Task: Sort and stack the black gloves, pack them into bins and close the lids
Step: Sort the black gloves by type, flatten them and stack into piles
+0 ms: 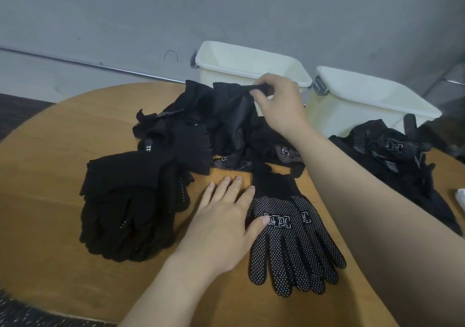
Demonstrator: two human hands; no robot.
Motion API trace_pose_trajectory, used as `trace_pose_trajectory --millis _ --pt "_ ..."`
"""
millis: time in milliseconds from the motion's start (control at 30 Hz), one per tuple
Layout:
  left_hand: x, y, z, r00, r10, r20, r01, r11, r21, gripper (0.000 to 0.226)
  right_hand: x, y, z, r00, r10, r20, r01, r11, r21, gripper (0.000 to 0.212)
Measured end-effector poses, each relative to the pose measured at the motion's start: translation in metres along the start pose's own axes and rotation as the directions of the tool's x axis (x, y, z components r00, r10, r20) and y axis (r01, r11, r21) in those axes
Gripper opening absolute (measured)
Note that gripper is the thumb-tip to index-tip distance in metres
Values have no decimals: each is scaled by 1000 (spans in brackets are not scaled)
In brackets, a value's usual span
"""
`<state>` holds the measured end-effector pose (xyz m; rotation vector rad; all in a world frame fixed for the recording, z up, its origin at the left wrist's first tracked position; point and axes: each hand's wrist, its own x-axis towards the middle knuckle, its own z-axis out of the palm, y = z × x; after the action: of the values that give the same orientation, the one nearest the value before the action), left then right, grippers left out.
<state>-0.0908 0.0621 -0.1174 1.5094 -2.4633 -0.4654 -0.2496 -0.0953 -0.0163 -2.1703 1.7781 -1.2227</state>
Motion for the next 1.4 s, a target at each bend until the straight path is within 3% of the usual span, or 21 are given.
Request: trace_pose_trajectory --millis 133,633,767,900,1067,1200,1300,1400 --pt "-2 -2 0 1000 -6 11 6 1000 -16 74 2 -9 -26 997 42 -64 -38 997 67 9" --pt "-27 9 1 998 -38 -58 32 995 -93 74 -43 -27 -130 987 116 -109 -110 992 56 11" --pt "-24 16 -7 961 -34 -273 -8 989 -151 61 -68 -26 -146 977 168 -134 -157 984 89 11" --pt "-2 20 -20 835 -81 -544 -49 974 -221 59 -98 -24 -153 970 202 -132 -177 967 184 7" --pt "9 33 -14 767 -178 -616 32 970 -240 75 -142 -9 -152 963 251 -100 -214 935 281 6" --pt "13 42 -9 780 -3 -625 -30 999 -41 83 -173 5 -146 949 299 -99 -243 894 376 10" --pt "21 43 -2 833 74 -548 -46 997 65 70 -193 15 -140 934 341 -102 -273 870 410 6" --pt "25 38 9 837 97 -539 -72 995 69 36 -203 31 -139 948 313 -66 -268 890 368 6"
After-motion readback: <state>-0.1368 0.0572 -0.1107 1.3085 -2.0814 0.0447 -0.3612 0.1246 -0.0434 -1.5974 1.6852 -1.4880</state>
